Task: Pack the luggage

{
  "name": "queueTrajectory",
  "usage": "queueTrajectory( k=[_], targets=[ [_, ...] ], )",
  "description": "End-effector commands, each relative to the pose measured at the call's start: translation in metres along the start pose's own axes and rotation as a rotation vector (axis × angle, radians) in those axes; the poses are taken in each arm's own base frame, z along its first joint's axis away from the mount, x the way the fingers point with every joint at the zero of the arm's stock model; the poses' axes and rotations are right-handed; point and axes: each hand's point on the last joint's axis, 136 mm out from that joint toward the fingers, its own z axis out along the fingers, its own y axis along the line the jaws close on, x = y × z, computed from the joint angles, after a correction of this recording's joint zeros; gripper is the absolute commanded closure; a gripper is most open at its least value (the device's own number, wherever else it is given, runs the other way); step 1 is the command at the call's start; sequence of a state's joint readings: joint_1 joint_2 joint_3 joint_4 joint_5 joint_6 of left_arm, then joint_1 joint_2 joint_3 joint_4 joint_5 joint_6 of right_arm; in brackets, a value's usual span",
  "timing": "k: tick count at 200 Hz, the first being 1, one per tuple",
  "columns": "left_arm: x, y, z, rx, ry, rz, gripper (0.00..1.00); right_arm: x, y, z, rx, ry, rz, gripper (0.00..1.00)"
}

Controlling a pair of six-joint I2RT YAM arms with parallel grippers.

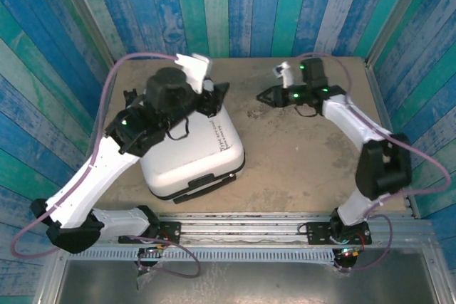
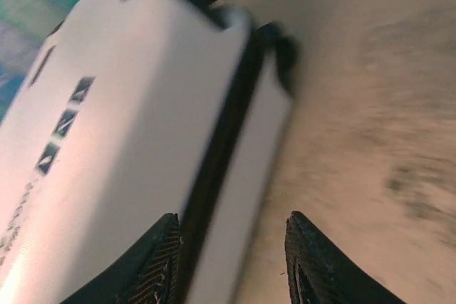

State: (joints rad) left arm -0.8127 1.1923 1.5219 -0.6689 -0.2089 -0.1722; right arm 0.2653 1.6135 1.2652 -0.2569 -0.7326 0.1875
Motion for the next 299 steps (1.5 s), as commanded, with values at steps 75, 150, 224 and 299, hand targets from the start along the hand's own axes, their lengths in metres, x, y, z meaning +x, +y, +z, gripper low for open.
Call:
queueTrajectory(
  k=[75,150,224,299],
  targets=[
    [0.233,-0.157,-0.088,0.283,0.565,0.268,0.37,0.058,0.015,-0.145,0.399,-0.222,0.022,0.59],
    [0.348,-0.072,-0.108,-0.272,0.863,0.091,0.25,0.092,0.029,-0.142,0.322,-0.14,0.055,0.6],
    [0.321,-0.048,-0.066,-0.323,0.652,0.097,0.11,0.112,0.027,-0.132,0.285,-0.108,0.062,0.57],
    [0.353,-0.064,-0.022,-0.165,0.826,0.214,0.14,0.121,0.023,-0.129,0.291,-0.087,0.057,0.56]
  ],
)
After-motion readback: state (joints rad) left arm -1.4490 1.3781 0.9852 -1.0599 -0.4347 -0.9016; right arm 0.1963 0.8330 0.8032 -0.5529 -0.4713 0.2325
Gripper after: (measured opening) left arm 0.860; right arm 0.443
